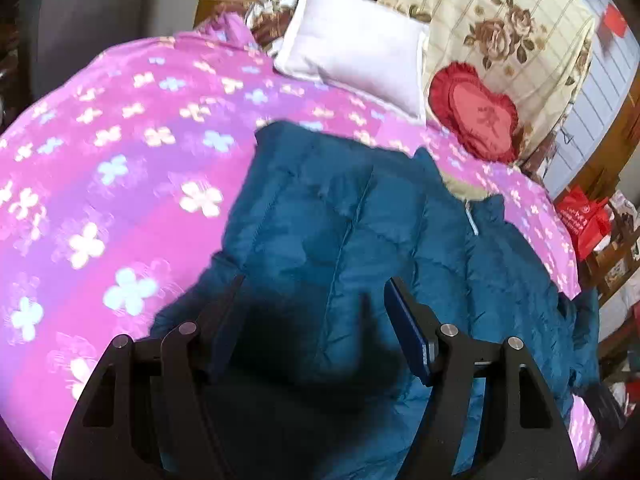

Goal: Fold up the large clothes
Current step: 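Lay the folded sleeve onto the jacket body and open the left tool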

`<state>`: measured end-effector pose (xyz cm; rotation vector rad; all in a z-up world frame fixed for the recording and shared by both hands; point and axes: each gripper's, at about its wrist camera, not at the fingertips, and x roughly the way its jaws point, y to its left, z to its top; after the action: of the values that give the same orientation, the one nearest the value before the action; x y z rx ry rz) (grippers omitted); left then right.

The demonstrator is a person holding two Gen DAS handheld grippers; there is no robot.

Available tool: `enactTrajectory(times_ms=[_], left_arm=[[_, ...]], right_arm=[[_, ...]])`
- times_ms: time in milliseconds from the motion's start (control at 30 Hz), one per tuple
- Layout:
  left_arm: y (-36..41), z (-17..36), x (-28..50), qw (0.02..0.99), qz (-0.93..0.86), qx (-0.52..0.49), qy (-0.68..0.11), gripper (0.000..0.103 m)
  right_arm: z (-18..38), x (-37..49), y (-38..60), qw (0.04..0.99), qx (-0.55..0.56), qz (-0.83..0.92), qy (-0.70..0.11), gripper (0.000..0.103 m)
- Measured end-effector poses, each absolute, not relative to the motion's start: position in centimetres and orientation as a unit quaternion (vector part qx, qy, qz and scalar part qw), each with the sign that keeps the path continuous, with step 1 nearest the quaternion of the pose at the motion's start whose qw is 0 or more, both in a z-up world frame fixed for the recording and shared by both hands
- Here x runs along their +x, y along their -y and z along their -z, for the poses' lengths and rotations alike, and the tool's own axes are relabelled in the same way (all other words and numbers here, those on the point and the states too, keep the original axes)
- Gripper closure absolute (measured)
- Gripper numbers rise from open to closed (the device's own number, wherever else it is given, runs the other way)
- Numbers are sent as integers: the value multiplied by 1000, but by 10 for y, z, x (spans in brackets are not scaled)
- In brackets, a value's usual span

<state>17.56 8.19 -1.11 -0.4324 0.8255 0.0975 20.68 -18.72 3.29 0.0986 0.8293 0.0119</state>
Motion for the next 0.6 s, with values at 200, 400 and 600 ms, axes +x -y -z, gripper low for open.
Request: enactTrajectory(times_ms=[200,400,600], left_arm=[[-80,32,191,883,-72,-189,-423,34],[-79,36,191,878,-68,-189,-435,28],[-84,13,177,894,-91,-193,-395,27]], right_arm=[[43,252,216,874,63,10,-482,0],[44,253,212,878,38,0,-476,0],[12,238,221,899,66,31,-432,0]])
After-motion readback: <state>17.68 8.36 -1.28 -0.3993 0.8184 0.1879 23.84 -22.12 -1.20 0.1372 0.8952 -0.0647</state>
